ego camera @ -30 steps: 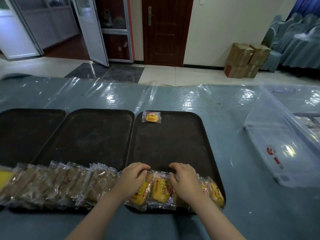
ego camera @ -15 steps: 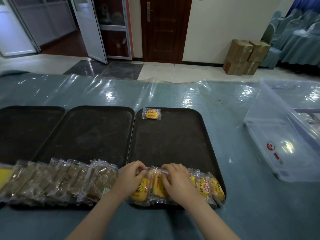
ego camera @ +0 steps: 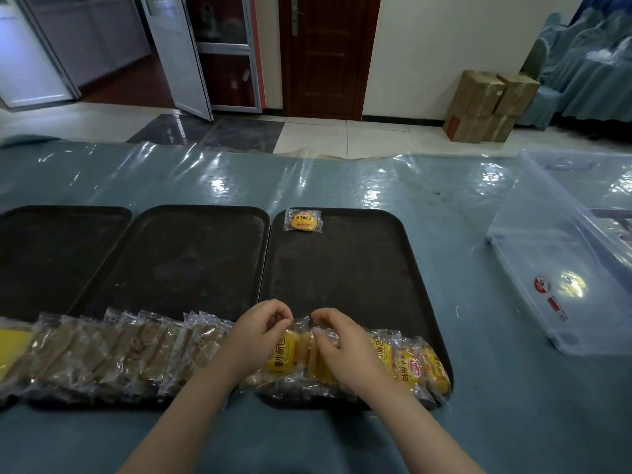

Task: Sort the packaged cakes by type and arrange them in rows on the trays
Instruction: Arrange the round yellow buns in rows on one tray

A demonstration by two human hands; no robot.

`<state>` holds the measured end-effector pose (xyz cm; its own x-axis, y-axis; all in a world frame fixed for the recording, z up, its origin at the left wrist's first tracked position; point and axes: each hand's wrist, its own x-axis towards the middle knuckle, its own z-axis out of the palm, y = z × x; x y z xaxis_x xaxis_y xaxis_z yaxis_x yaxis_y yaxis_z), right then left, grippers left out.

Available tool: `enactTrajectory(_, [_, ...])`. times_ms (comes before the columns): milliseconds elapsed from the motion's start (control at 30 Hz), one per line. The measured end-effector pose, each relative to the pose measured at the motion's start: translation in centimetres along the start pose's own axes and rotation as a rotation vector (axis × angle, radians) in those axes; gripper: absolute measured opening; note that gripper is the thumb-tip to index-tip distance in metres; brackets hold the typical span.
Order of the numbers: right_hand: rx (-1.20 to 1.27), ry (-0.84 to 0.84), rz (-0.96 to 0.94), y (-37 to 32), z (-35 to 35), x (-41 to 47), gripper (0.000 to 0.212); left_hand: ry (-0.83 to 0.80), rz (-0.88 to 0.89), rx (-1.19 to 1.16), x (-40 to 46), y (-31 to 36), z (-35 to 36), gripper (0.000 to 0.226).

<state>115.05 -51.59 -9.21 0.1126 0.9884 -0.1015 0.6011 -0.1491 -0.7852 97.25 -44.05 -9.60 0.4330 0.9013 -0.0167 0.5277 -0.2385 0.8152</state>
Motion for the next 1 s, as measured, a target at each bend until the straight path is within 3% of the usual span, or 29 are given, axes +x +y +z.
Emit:
enactTrajectory(133, [0.133, -0.007, 0.011, -0.8, -0.1, 0.5, 0.029, -0.078, 0.071, 0.022, 0.2, 1.1, -0.8, 0.02])
enactTrajectory(300, [0.215, 0.013, 0.035, -1.1, 0.0, 0.8, 0.008, -0.111, 0.156, 0.055, 0.4, 2.0, -1.2, 0.021])
enactTrajectory(533, [0.422, 0.069, 0.127, -1.0, -0.1, 1.1, 0.008, -0.079, 0.136, -0.005, 1.0, 1.6, -0.7, 0.029])
enactTrajectory(667, [0.598, 0.085, 0.224, -0.7, -0.5, 1.4, 0.009, -0.022, -0.016, -0.127, 1.4, 1.2, -0.2, 0.065])
enactTrajectory(767, [0.733, 0.111, 0.279, -0.4, -0.8, 1.7, 0.009, -0.039, -0.133, -0.243, 1.9, 0.7, 0.1, 0.074])
enactTrajectory(867, [0.902, 0.154, 0.348, -0.1, -1.3, 2.2, 0.007, -0.039, -0.193, -0.299, 2.3, -0.1, 0.3, 0.069])
enactTrajectory(1000, [1.132, 0.177, 0.425, 0.3, -2.3, 2.8, 0.003, -0.042, -0.283, -0.37, 2.7, -1.0, 1.0, 0.046])
